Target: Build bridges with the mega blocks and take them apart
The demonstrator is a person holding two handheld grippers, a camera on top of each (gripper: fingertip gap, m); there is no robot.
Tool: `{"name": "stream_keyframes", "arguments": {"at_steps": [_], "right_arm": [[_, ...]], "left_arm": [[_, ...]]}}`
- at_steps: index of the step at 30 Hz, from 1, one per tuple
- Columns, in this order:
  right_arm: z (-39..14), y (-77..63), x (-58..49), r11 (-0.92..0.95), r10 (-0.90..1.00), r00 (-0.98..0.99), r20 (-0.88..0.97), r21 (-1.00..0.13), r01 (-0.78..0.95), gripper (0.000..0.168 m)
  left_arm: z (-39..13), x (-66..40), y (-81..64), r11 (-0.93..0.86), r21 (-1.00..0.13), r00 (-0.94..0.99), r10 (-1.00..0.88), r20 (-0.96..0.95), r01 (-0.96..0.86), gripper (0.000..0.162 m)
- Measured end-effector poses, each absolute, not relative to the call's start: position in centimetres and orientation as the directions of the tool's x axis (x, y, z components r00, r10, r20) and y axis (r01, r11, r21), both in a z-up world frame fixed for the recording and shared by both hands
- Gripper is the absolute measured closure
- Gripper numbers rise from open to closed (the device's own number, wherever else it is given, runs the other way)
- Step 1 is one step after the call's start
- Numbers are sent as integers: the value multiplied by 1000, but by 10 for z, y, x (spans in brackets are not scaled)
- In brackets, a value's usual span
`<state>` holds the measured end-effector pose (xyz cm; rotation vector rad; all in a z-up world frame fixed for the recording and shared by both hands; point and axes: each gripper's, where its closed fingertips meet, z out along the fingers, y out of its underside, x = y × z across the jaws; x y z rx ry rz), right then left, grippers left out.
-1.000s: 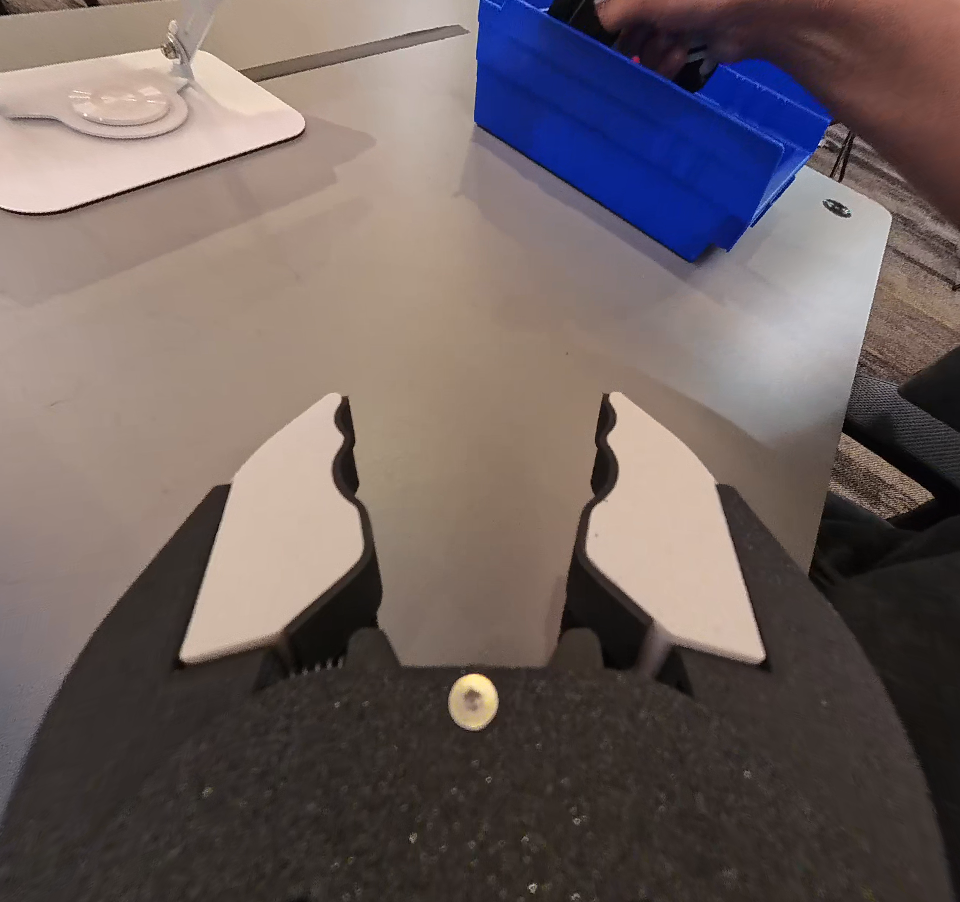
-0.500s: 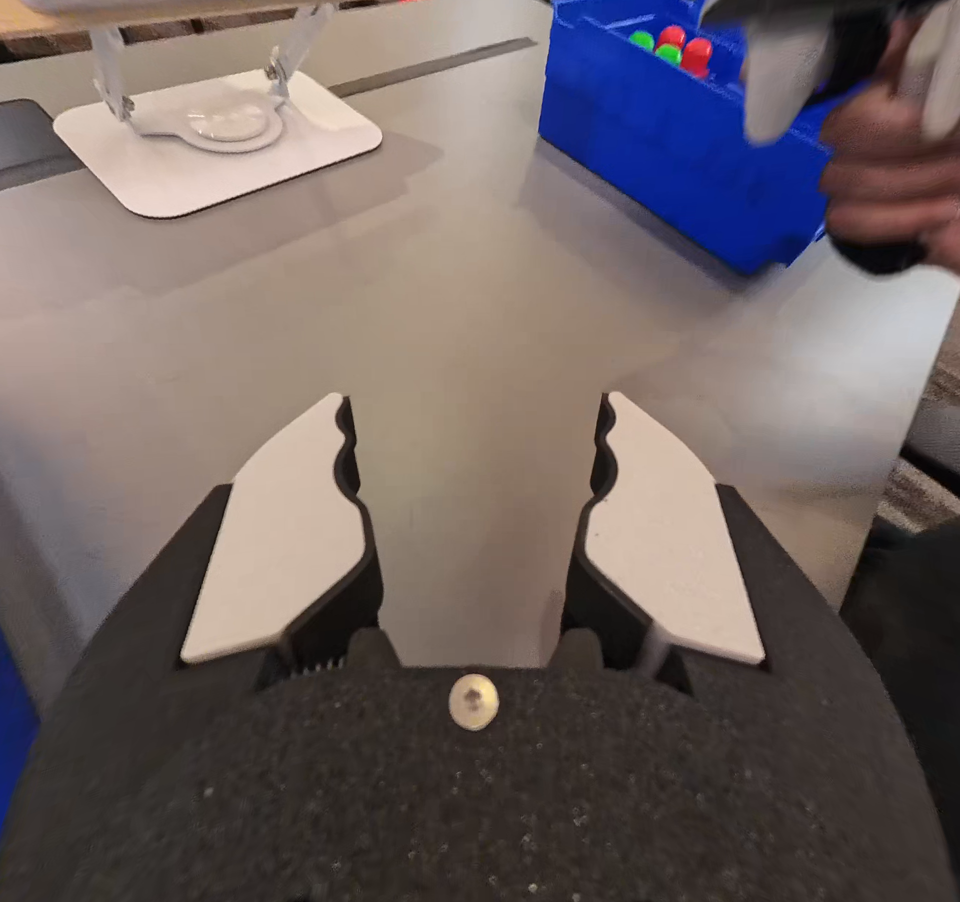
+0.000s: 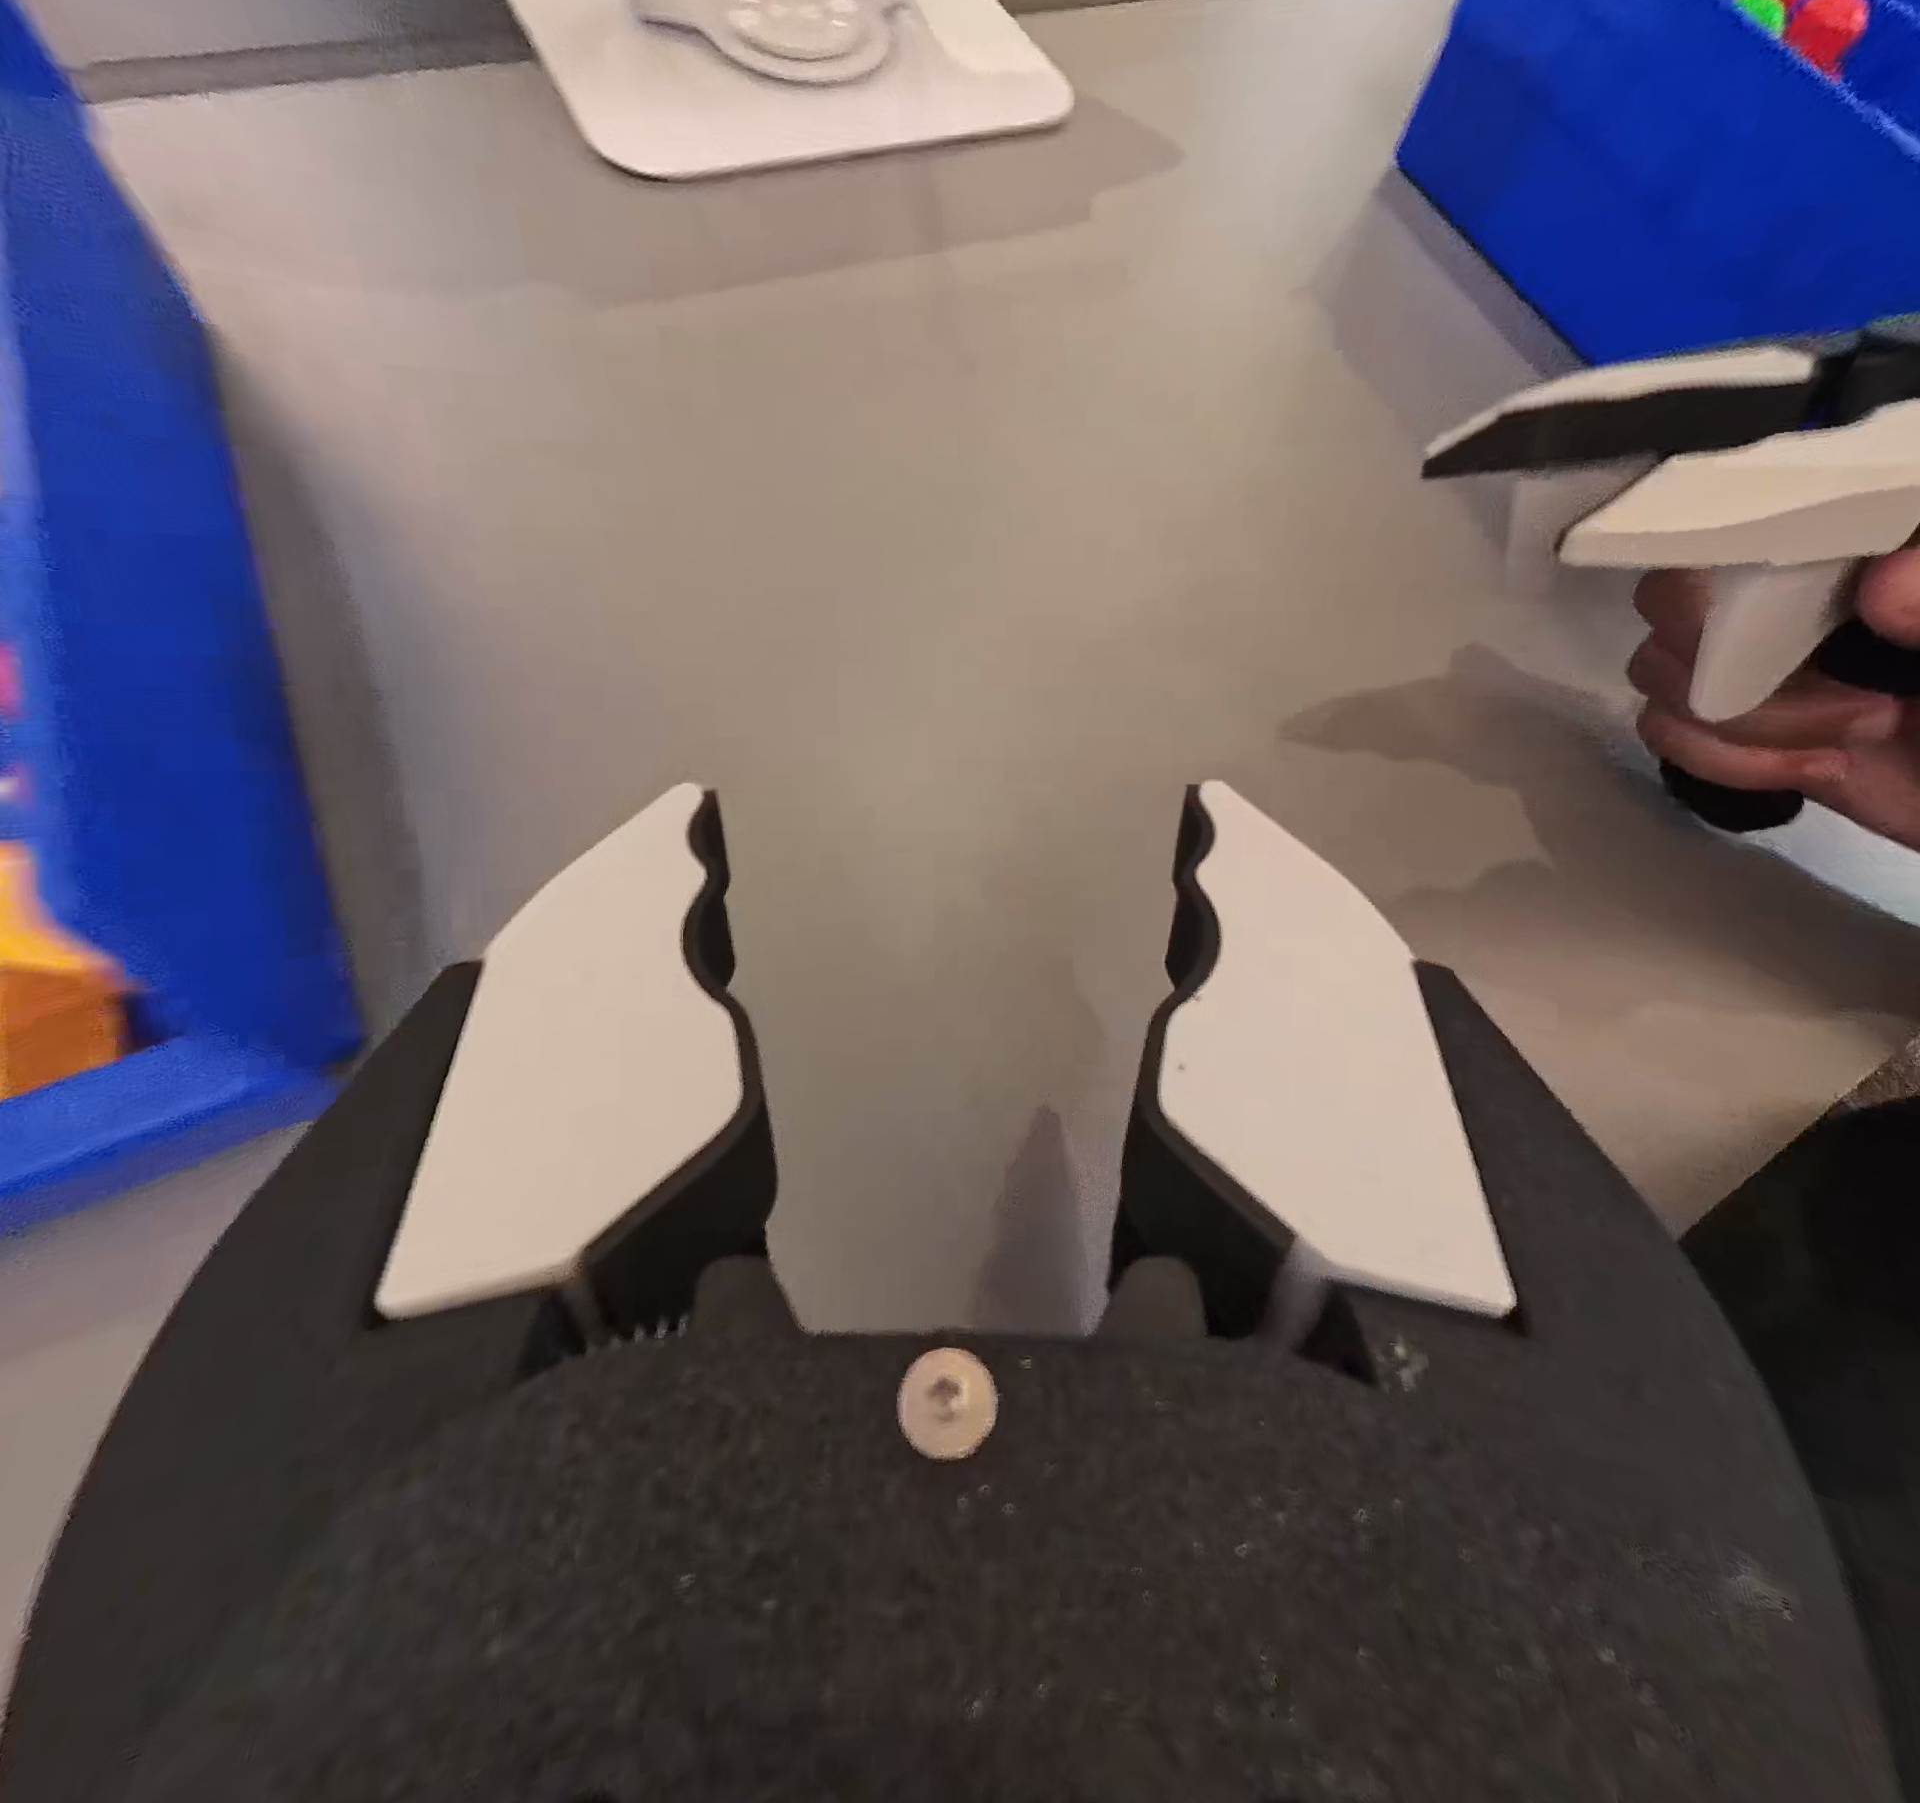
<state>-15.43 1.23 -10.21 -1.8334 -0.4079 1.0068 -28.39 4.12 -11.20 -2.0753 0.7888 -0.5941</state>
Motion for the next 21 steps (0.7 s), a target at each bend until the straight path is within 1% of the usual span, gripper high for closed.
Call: {"name": "stream_keyframes", "arguments": {"at_steps": [5, 8, 11, 14, 15, 17, 19, 20, 21], "right_arm": [[-111, 15, -146, -469, 647, 652, -396, -880, -69, 119], [-109, 16, -140, -454, 643, 667, -377, -889, -65, 121], [-105, 16, -139, -462, 639, 652, -407, -881, -98, 123], [-104, 17, -137, -465, 633, 656, -412, -879, -104, 123], [-104, 17, -136, -462, 629, 664, -404, -881, -99, 123], [-104, 16, -134, -457, 624, 677, -391, -885, -90, 124], [-102, 17, -132, -450, 619, 687, -381, -889, -88, 124], [-102, 17, -131, -448, 617, 689, -379, -890, -88, 124], [-102, 17, -130, -450, 616, 690, -380, -889, -88, 124]], "left_arm": [[-61, -340, 78, -435, -858, 761, -644, 84, -273, 83], [-52, -374, 128, -458, -819, 791, -612, 9, -345, 87], [-73, -395, 196, -528, -723, 810, -581, -76, -446, 88], [-104, -395, 256, -565, -641, 803, -579, -141, -520, 97], [-115, -391, 269, -569, -622, 792, -594, -142, -538, 101], [-139, -393, 292, -598, -556, 784, -597, -171, -577, 97], [-155, -396, 307, -624, -518, 788, -589, -180, -585, 97], [-161, -395, 311, -639, -506, 792, -588, -164, -579, 99], [-166, -395, 313, -656, -492, 797, -587, -145, -573, 106]]}}
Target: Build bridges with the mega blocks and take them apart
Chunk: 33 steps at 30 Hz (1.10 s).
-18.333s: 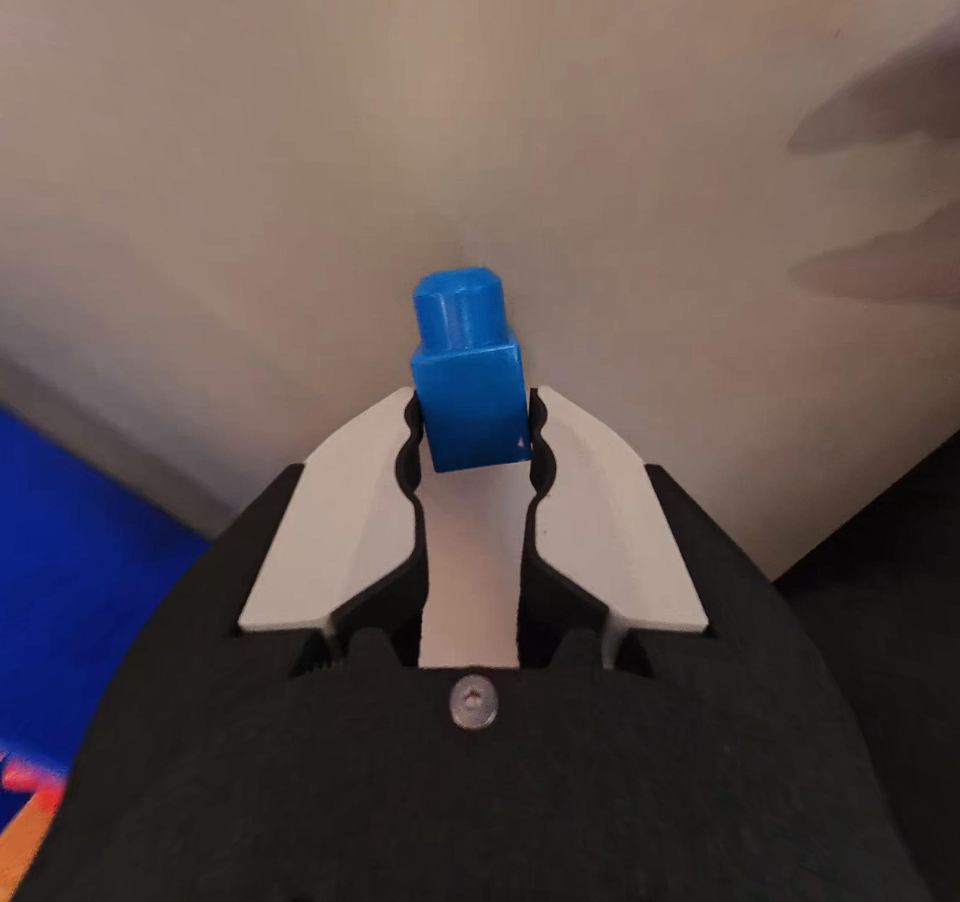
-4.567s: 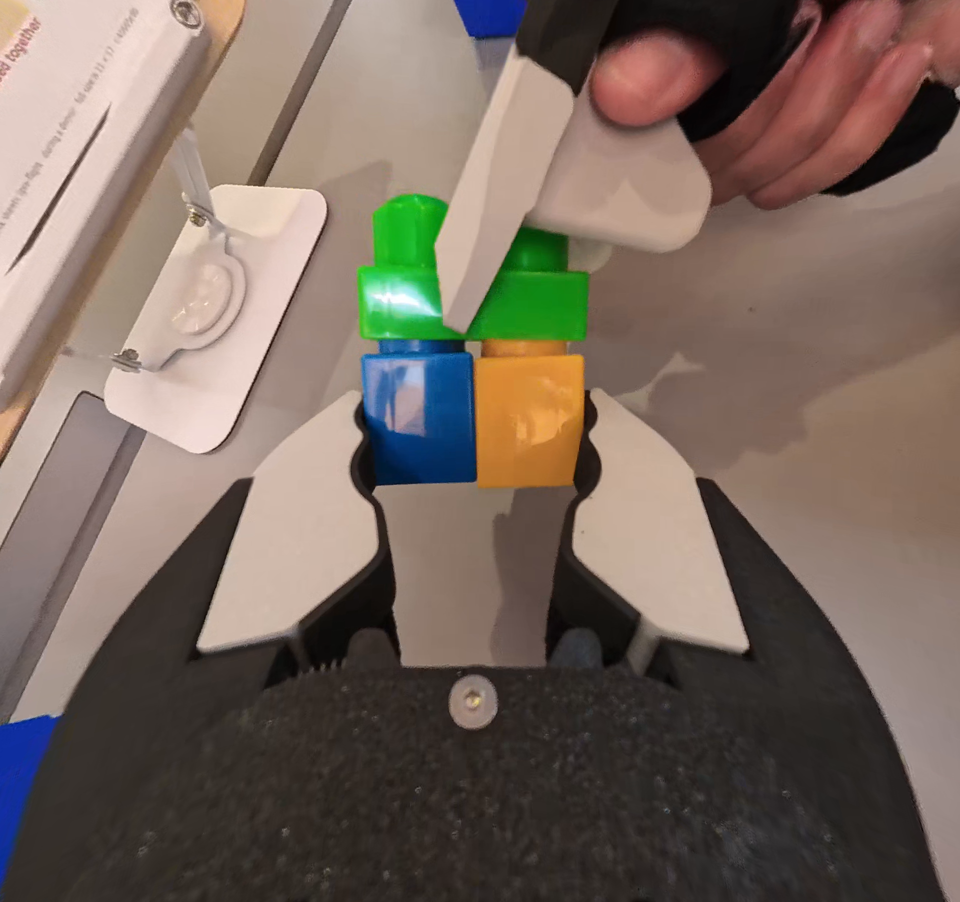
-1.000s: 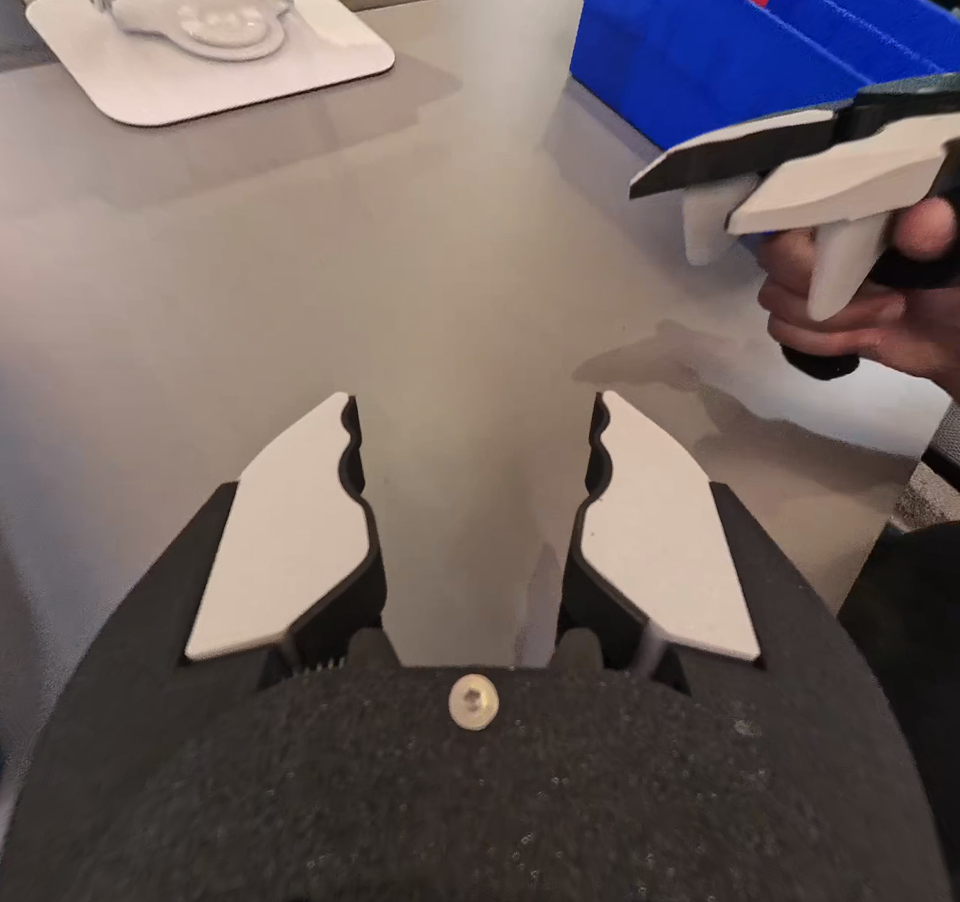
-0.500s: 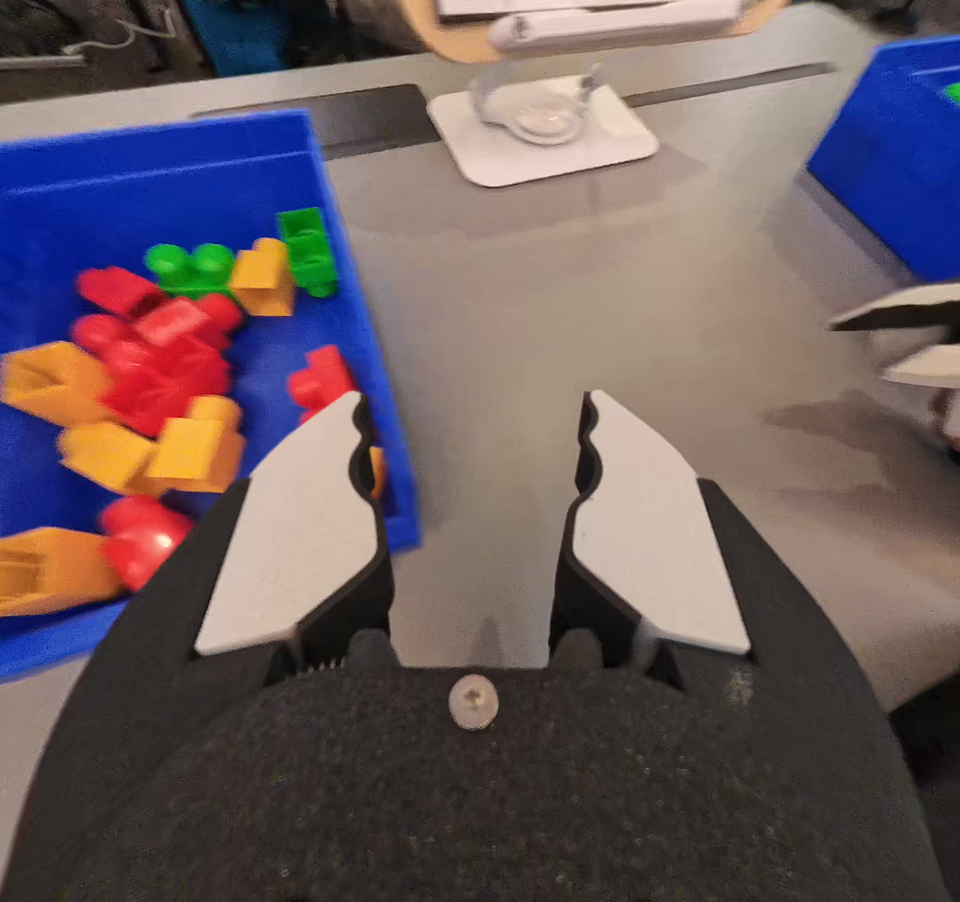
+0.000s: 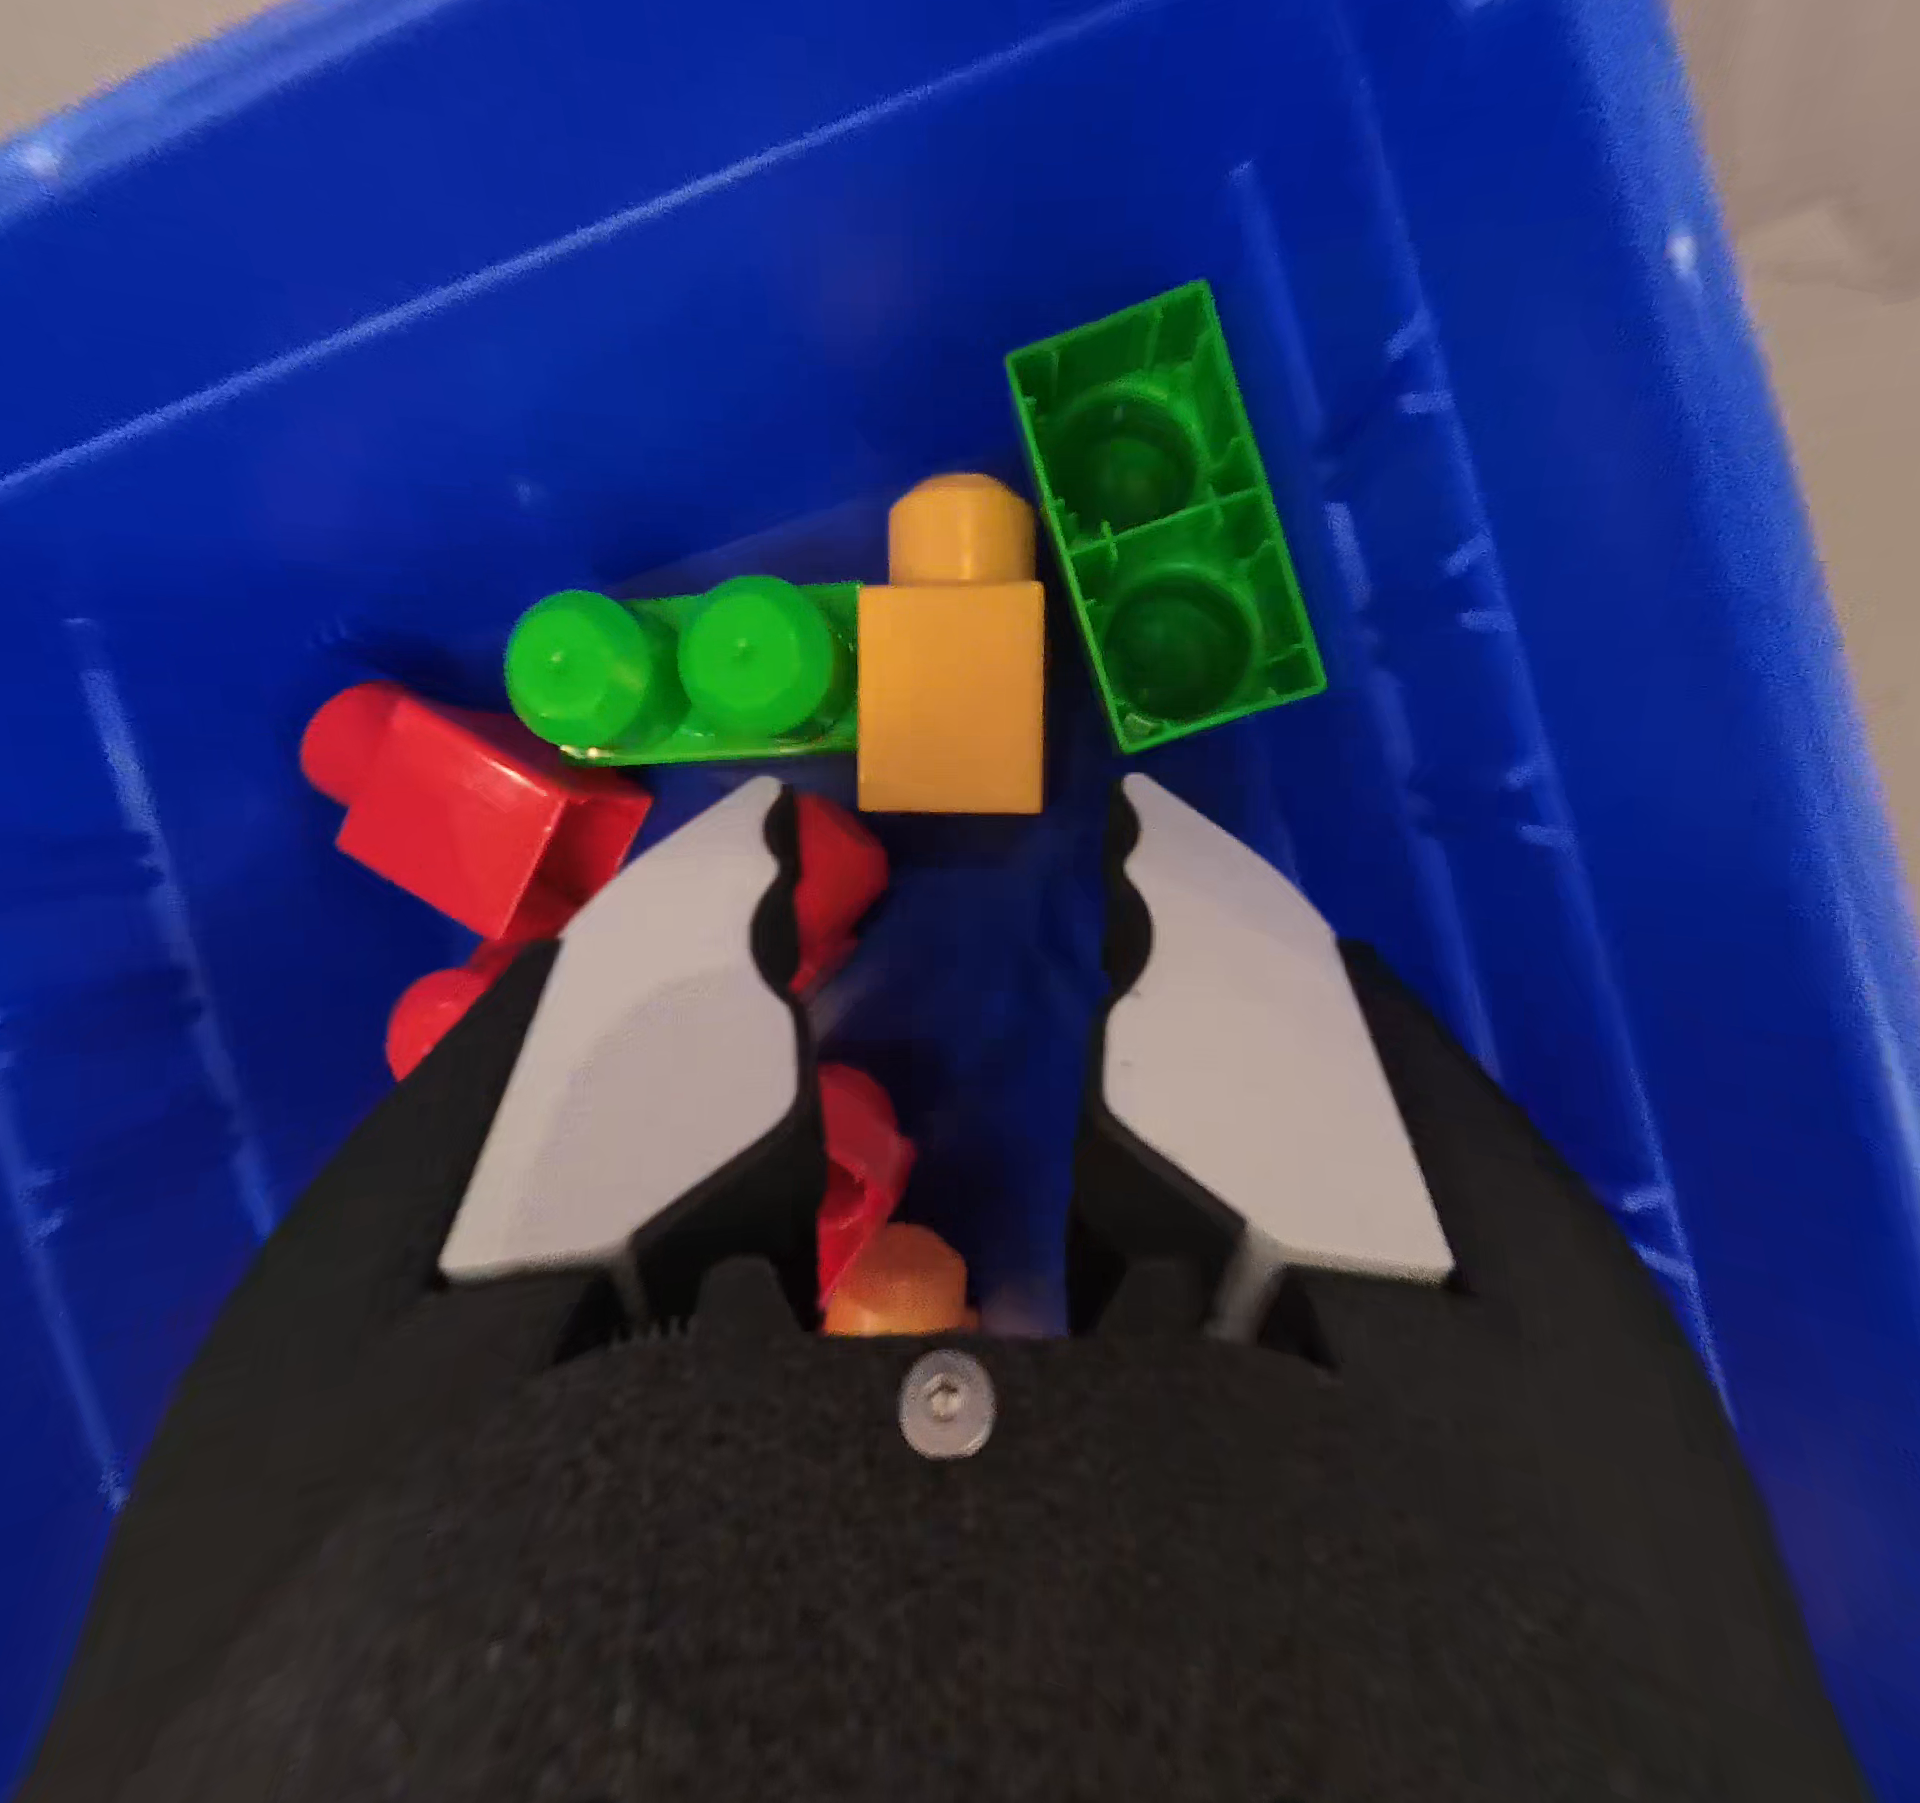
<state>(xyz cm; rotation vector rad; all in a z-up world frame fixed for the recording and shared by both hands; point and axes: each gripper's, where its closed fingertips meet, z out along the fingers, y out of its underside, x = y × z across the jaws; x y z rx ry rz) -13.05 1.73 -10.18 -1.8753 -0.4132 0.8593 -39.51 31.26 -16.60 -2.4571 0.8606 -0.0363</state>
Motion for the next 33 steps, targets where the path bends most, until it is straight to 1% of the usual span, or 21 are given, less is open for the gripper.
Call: {"name": "stream_keyframes", "arguments": {"at_steps": [1, 2, 3, 5, 7, 10, 14, 16, 19, 21, 22, 24, 27, 30, 33], "right_arm": [[-103, 18, -130, -455, 615, 690, -382, -886, -85, 124], [-104, 18, -130, -459, 614, 690, -383, -885, -83, 124], [-105, 19, -130, -461, 612, 691, -385, -883, -83, 125], [-106, 20, -130, -468, 610, 686, -396, -879, -91, 125], [-105, 21, -133, -479, 617, 665, -422, -871, -108, 126], [-100, 20, -137, -483, 628, 640, -444, -866, -126, 126], [-101, 17, -134, -476, 625, 653, -428, -872, -115, 127], [-100, 16, -132, -475, 623, 656, -426, -872, -115, 127], [-98, 15, -129, -471, 618, 660, -427, -873, -125, 128], [-96, 14, -128, -469, 615, 658, -434, -873, -137, 128], [-95, 14, -128, -467, 615, 657, -436, -873, -143, 128], [-95, 12, -127, -468, 613, 658, -438, -872, -144, 128], [-96, 11, -127, -469, 611, 662, -435, -872, -141, 128], [-96, 9, -128, -475, 615, 654, -441, -869, -139, 128], [-97, 8, -127, -474, 613, 660, -435, -870, -133, 128]], "left_arm": [[-169, -395, 313, -668, -483, 802, -583, -132, -566, 118], [-171, -395, 314, -674, -483, 807, -577, -127, -559, 125], [-172, -393, 315, -675, -488, 809, -576, -120, -553, 127], [-174, -389, 316, -667, -502, 807, -579, -116, -550, 127], [-173, -390, 314, -660, -489, 798, -586, -138, -570, 127], [-160, -397, 308, -637, -493, 784, -597, -171, -593, 127], [-105, -415, 288, -586, -570, 792, -573, -212, -576, 127], [-69, -417, 270, -535, -639, 797, -561, -221, -553, 127], [-24, -384, 221, -430, -745, 746, -653, -135, -510, 128], [-12, -349, 181, -376, -774, 676, -732, -89, -509, 128], [-13, -330, 162, -352, -778, 641, -763, -83, -520, 127], [-30, -296, 127, -329, -756, 582, -809, -84, -566, 127], [-81, -263, 101, -328, -672, 554, -819, -147, -664, 127], [-133, -241, 84, -374, -600, 536, -837, -111, -708, 127], [-161, -235, 79, -407, -564, 540, -837, -85, -719, 127]]}}
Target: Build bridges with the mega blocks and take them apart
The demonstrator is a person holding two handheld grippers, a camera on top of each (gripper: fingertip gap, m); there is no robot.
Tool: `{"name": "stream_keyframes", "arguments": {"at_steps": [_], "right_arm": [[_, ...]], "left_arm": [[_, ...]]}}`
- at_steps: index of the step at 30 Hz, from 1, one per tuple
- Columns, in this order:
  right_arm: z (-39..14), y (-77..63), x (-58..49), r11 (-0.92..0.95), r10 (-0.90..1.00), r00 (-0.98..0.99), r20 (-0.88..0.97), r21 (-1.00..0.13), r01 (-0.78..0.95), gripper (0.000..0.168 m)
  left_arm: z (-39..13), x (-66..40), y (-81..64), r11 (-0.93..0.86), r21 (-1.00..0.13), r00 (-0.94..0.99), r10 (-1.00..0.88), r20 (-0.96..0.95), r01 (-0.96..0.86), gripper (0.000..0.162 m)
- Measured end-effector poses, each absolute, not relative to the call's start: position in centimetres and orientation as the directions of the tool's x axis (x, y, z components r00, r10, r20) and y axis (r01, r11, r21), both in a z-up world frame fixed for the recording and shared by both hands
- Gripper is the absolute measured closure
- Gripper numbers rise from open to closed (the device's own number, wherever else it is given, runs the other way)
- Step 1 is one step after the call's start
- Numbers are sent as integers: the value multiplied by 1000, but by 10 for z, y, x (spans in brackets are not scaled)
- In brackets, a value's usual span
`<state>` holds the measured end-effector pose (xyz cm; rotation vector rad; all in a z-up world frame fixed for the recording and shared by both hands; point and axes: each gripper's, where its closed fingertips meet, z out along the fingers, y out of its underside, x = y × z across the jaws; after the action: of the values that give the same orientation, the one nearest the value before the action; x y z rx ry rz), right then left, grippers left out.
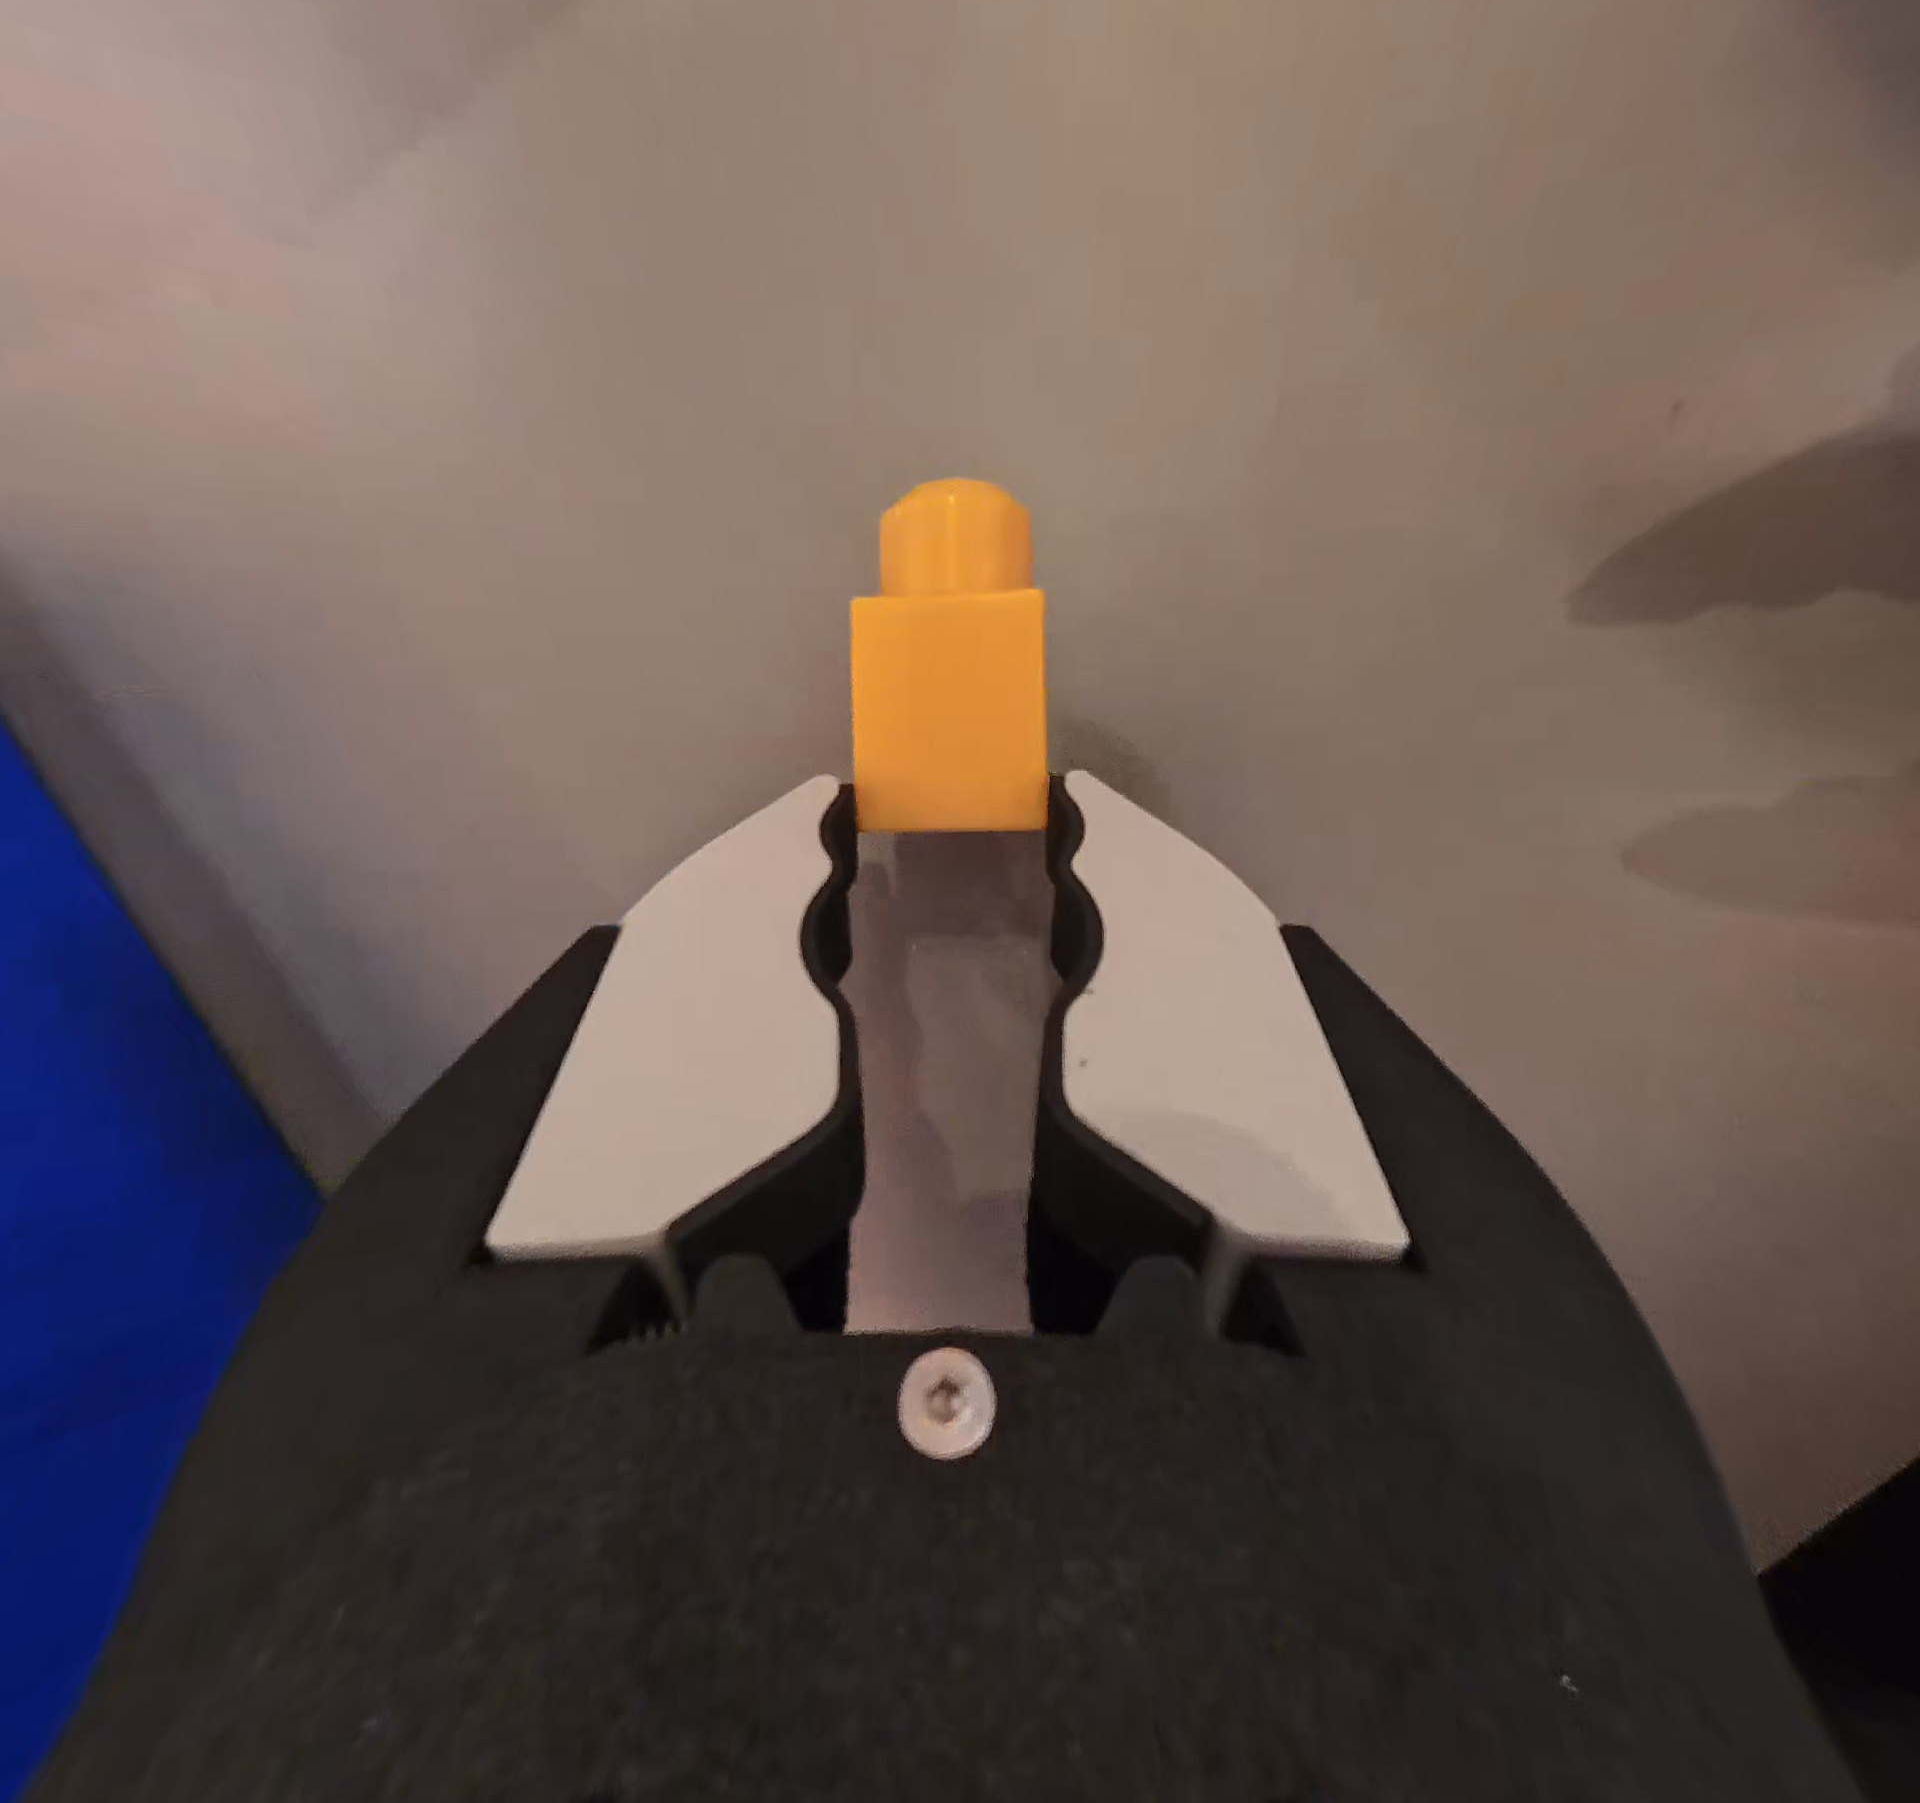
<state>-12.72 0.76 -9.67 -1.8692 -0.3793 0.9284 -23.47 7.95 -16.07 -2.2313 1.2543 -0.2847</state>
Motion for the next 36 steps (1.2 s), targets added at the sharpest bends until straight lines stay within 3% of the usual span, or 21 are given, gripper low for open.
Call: {"name": "stream_keyframes", "arguments": {"at_steps": [8, 9, 11, 12, 16, 19, 21, 24, 27, 29, 31, 36], "right_arm": [[-99, 8, -128, -490, 606, 654, -452, -860, -140, 128], [-100, 8, -129, -493, 607, 653, -452, -859, -137, 128], [-101, 9, -131, -495, 607, 657, -447, -859, -127, 128], [-102, 9, -131, -496, 608, 658, -444, -860, -123, 128], [-102, 10, -132, -499, 607, 659, -445, -858, -119, 128], [-104, 10, -132, -506, 606, 653, -454, -854, -124, 128], [-106, 10, -132, -514, 606, 648, -462, -849, -125, 128], [-107, 10, -133, -521, 604, 641, -474, -843, -132, 128], [-107, 9, -132, -527, 604, 634, -483, -839, -137, 128], [-108, 9, -130, -531, 603, 634, -484, -837, -135, 128], [-108, 9, -127, -533, 597, 637, -488, -835, -140, 128], [-105, 10, -117, -532, 582, 638, -505, -829, -170, 128]], "left_arm": [[-179, -234, 76, -419, -574, 541, -839, -51, -704, 127], [-181, -235, 75, -422, -570, 541, -840, -48, -705, 123], [-182, -238, 73, -436, -566, 553, -832, -42, -700, 98], [-178, -240, 72, -443, -576, 563, -826, -35, -687, 95], [-119, -258, 66, -455, -715, 611, -790, 49, -531, 89], [-52, -297, 86, -462, -840, 666, -726, 173, -285, 90], [-27, -343, 120, -485, -862, 767, -606, 212, -145, 90], [-39, -415, 178, -561, -826, 929, -331, 165, -53, 78], [-71, -447, 219, -649, -760, 973, -145, 181, 44, 80], [-90, -450, 238, -683, -725, 974, -85, 208, 95, 85], [-108, -454, 251, -719, -689, 985, -29, 168, 96, 76], [-136, -466, 268, -774, -631, 998, 53, 26, 57, 76]]}}
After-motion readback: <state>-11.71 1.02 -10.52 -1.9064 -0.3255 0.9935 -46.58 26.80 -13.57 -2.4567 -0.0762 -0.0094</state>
